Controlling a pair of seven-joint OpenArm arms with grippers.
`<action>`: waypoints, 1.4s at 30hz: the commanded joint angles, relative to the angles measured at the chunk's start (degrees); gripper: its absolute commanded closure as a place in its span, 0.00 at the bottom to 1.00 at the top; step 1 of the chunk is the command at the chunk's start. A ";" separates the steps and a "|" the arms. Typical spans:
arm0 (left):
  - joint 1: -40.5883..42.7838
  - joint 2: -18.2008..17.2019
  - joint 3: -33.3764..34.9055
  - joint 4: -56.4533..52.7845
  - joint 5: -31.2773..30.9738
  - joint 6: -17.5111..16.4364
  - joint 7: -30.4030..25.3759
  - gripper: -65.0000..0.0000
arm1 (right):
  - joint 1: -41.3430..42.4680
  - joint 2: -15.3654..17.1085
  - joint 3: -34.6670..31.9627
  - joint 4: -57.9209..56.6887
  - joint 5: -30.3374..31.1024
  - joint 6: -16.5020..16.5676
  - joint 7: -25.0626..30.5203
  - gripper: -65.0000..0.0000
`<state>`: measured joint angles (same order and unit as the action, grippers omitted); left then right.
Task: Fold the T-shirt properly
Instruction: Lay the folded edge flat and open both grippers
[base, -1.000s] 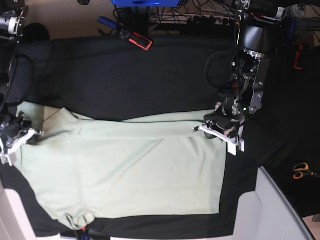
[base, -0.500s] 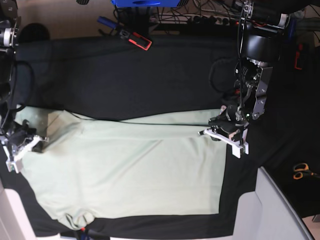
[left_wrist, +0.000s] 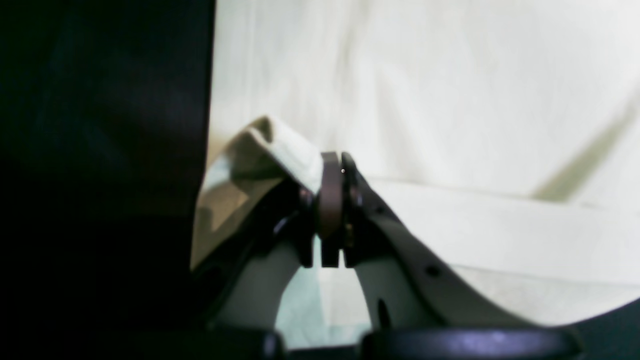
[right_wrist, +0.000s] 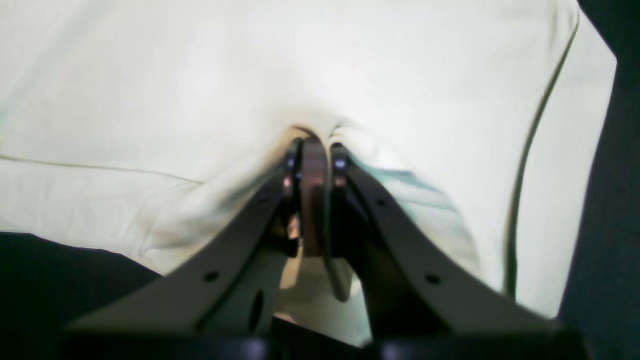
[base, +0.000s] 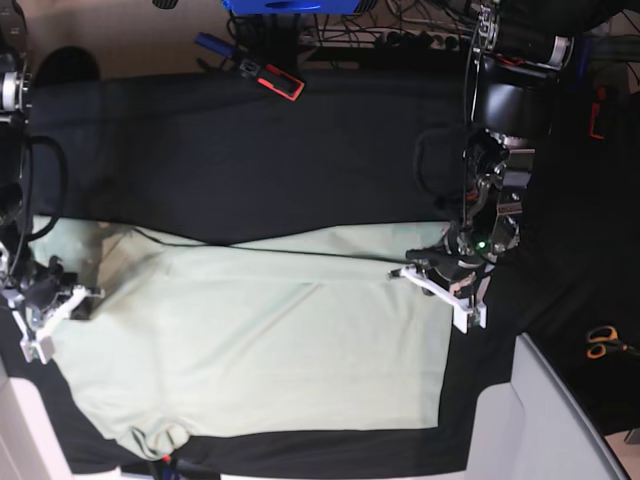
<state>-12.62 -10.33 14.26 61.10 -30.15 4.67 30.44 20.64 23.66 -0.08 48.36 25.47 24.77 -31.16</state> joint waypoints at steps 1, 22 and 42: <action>-1.58 -0.35 -0.15 -0.05 0.22 -0.05 -0.85 1.00 | 1.82 1.09 -0.14 0.92 0.77 0.15 1.31 1.00; -8.08 -0.35 2.31 -7.25 5.67 -2.42 -1.03 1.00 | 4.63 1.09 -4.19 -5.41 0.77 0.15 7.64 1.00; -10.81 -0.71 4.24 -9.10 8.04 -2.51 -1.47 1.00 | 8.76 -4.10 -3.75 -5.50 -14.71 0.24 9.31 1.00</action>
<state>-21.78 -10.72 18.65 51.20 -22.46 2.31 30.20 27.16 18.04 -4.25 41.87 10.63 25.43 -23.35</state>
